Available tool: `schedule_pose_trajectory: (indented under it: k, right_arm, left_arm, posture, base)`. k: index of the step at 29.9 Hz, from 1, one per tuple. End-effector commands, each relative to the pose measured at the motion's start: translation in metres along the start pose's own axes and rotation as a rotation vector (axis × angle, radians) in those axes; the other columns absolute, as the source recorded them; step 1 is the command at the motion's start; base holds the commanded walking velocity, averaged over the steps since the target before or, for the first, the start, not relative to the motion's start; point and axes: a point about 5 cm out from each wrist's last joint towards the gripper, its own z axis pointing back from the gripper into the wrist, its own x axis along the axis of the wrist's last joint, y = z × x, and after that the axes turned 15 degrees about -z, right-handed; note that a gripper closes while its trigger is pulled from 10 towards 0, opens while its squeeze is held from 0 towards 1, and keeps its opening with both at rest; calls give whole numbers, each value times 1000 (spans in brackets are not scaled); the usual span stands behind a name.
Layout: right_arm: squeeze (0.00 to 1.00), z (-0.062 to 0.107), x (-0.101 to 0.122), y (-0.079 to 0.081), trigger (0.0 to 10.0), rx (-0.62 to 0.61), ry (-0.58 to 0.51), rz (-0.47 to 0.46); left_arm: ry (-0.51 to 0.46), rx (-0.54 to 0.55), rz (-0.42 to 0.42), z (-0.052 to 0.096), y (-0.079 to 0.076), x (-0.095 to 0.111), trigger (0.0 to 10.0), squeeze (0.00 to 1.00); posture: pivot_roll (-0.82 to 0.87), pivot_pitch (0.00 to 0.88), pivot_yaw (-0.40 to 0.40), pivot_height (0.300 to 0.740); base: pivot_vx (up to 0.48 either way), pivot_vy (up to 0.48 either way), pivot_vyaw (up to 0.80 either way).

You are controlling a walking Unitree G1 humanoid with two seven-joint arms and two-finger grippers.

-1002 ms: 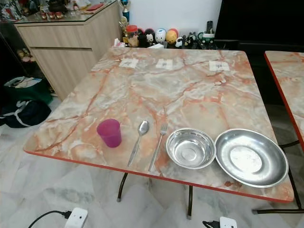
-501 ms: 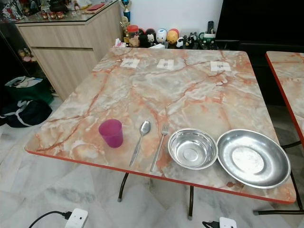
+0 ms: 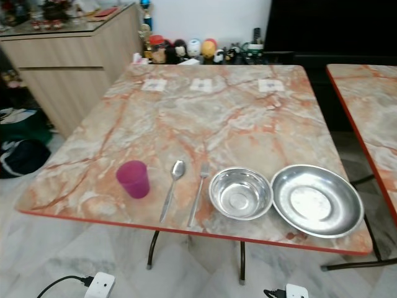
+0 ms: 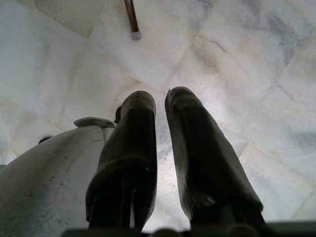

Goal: Setting the table

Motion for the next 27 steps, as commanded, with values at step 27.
schedule_pose_trajectory:
  k: [27]
  right_arm:
    - [0,-1,6,2,10000,19,-28,19]
  left_arm:
    - [89,72,183,10,17,-29,10000,0]
  posture:
    - [-149,0,55,740]
  base:
    - [0,0,0]
